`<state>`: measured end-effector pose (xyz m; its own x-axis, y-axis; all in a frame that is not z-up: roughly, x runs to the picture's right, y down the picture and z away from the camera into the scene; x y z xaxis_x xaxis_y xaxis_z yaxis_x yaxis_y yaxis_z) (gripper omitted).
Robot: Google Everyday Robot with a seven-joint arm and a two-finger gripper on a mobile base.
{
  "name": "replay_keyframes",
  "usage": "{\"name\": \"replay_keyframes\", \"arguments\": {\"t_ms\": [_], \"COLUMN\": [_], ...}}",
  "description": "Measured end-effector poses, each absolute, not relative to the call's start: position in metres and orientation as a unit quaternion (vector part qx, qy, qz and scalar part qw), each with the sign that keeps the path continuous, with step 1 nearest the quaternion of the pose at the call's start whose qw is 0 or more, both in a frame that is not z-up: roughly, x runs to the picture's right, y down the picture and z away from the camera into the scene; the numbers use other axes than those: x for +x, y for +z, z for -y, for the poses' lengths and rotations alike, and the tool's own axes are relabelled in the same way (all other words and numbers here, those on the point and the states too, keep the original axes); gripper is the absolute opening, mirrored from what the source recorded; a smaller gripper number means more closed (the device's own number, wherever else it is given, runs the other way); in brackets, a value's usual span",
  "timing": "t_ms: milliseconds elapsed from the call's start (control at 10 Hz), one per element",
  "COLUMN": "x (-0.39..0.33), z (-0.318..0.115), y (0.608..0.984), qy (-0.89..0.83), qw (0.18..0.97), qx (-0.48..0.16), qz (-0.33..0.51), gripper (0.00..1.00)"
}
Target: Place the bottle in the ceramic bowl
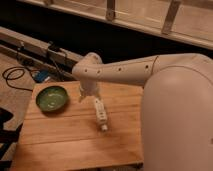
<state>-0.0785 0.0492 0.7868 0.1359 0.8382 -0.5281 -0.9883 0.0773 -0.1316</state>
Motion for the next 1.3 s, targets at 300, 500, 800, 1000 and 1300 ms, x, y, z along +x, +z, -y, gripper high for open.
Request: {"name": "replay_keyframes", "arguments": {"t_ms": [300,500,800,1000,1300], "x": [-0.077,-0.075,-0.061,-0.055,-0.04], "z": [-0.048,-0.049,-0.06,-0.064,-0.081], "y": [0.797,0.798,0.808,0.813,0.827], "qy": [0.64,0.639,0.637,0.627,0.624], "qw": [0.708,0.709,0.71,0.719,0.715], "qx": [-0.243,-0.241,-0.239,-0.244,-0.257], "qz": [-0.173,-0.175,-0.18,-0.175,-0.184], "gripper": [0.65,0.65,0.65,0.65,0.65]}}
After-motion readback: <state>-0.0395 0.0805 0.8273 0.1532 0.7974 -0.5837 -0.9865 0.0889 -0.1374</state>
